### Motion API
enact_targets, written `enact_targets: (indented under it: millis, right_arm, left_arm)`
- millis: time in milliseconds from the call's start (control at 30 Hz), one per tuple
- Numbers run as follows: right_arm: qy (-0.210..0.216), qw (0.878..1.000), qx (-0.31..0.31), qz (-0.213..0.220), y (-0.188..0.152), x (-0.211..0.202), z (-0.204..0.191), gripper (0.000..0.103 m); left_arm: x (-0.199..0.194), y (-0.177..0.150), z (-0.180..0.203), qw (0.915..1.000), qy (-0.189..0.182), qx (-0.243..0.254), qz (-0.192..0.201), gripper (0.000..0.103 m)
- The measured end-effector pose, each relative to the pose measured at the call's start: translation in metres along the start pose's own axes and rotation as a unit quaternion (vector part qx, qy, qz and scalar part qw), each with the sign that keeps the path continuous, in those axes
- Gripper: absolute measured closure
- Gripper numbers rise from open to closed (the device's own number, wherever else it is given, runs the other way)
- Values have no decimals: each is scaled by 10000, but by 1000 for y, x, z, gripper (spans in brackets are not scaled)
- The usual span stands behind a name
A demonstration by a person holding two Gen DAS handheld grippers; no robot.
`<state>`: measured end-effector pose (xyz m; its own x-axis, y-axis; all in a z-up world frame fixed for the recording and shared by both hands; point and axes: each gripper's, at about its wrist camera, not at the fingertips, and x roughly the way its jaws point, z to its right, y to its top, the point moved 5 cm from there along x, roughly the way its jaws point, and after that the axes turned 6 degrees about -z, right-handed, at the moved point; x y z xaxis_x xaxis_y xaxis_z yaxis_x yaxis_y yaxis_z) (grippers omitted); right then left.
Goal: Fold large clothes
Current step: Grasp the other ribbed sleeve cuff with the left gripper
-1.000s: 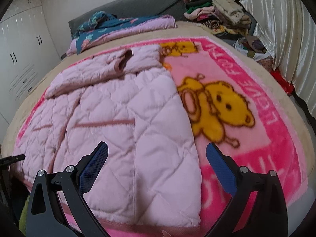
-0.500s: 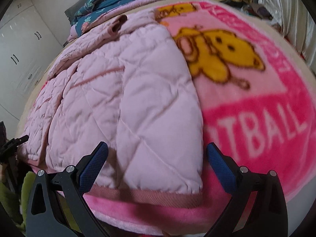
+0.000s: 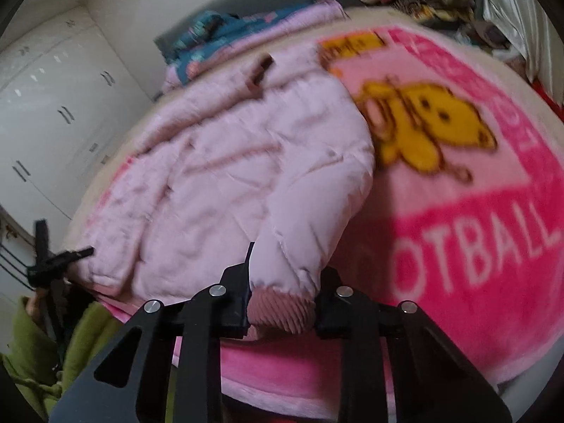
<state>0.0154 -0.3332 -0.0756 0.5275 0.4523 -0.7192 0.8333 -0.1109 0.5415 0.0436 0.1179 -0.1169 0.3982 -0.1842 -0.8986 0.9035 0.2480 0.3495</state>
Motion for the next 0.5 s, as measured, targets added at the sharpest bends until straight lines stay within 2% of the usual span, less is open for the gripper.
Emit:
enact_targets:
  millis: [167, 233, 333, 500]
  right_arm:
    - [126, 9997, -161, 109, 15, -1, -11, 79]
    - [47, 9998, -166, -21, 13, 6, -8, 76]
    - [-49, 9996, -53, -271, 3, 19, 1, 66]
    - [-157, 9976, 220, -637, -21, 37, 21, 48]
  left_arm:
    - [-4, -3, 3, 9999, 33, 89, 107, 26]
    - [-5, -3, 4, 9998, 53, 133, 151, 38]
    - [-8, -4, 6, 9995, 117, 195, 225, 52]
    - [-13, -4, 4, 9992, 144, 206, 306, 64]
